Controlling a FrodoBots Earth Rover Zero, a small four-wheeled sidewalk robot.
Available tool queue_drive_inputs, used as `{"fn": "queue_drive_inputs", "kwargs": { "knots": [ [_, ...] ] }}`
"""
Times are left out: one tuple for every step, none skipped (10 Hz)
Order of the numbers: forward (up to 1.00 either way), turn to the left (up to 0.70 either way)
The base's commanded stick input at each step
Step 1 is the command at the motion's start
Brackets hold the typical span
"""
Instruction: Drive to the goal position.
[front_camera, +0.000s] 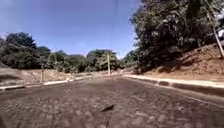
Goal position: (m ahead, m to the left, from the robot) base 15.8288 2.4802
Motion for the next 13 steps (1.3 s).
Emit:
{"fn": "queue_drive_inputs", "kwargs": {
  "knots": [
    [1.0, 0.0],
    [1.0, 0.0],
    [1.0, 0.0],
    [1.0, 0.0],
    [1.0, 0.0],
    [1.0, 0.0],
    [1.0, 0.0],
    [1.0, 0.0],
    [1.0, 0.0],
    [1.0, 0.0],
    [1.0, 0.0],
    [1.0, 0.0],
    [1.0, 0.0]
  ]
}}
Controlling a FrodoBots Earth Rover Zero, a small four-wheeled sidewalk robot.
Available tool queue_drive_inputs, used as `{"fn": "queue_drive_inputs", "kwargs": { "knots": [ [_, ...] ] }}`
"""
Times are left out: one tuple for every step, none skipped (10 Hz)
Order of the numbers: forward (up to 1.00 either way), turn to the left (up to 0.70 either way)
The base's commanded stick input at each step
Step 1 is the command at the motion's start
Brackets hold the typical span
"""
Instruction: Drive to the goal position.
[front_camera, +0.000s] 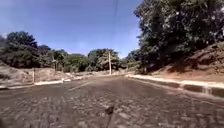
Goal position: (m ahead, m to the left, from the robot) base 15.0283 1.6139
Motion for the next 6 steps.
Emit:
{"fn": "queue_drive_inputs", "kwargs": {
  "knots": [
    [1.0, 0.0],
    [1.0, 0.0],
    [1.0, 0.0],
    [1.0, 0.0],
    [1.0, 0.0],
    [1.0, 0.0]
  ]
}}
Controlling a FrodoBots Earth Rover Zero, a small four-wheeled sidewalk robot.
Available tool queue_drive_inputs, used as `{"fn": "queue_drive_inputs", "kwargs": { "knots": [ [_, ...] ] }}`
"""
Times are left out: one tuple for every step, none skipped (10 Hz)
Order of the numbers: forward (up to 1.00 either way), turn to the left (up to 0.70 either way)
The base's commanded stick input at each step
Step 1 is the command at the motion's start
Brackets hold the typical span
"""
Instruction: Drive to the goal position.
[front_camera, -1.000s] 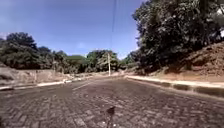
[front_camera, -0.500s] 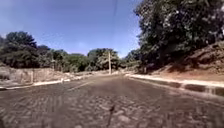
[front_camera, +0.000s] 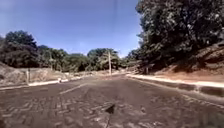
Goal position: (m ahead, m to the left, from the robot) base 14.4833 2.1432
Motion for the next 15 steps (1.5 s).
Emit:
{"fn": "queue_drive_inputs", "kwargs": {
  "knots": [
    [1.0, 0.0],
    [1.0, 0.0],
    [1.0, 0.0],
    [1.0, 0.0],
    [1.0, 0.0],
    [1.0, 0.0],
    [1.0, 0.0],
    [1.0, 0.0],
    [1.0, 0.0],
    [1.0, 0.0],
    [1.0, 0.0],
    [1.0, 0.0],
    [1.0, 0.0],
    [1.0, 0.0],
    [1.0, 0.0]
  ]
}}
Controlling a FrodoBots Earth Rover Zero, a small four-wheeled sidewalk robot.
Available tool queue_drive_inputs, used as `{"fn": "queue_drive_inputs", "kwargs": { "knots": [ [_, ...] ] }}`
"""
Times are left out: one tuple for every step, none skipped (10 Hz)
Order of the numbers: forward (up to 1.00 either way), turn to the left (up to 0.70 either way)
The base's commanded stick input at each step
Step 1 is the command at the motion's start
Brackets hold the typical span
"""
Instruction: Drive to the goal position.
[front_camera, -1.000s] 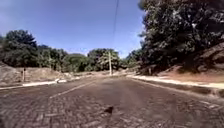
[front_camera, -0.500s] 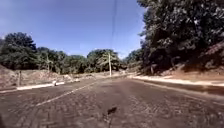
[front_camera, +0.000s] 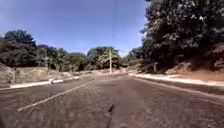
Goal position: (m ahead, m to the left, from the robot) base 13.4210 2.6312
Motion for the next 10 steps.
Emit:
{"fn": "queue_drive_inputs", "kwargs": {
  "knots": [
    [1.0, 0.0],
    [1.0, 0.0],
    [1.0, 0.0],
    [1.0, 0.0],
    [1.0, 0.0],
    [1.0, 0.0],
    [1.0, 0.0],
    [1.0, 0.0],
    [1.0, 0.0],
    [1.0, 0.0]
  ]
}}
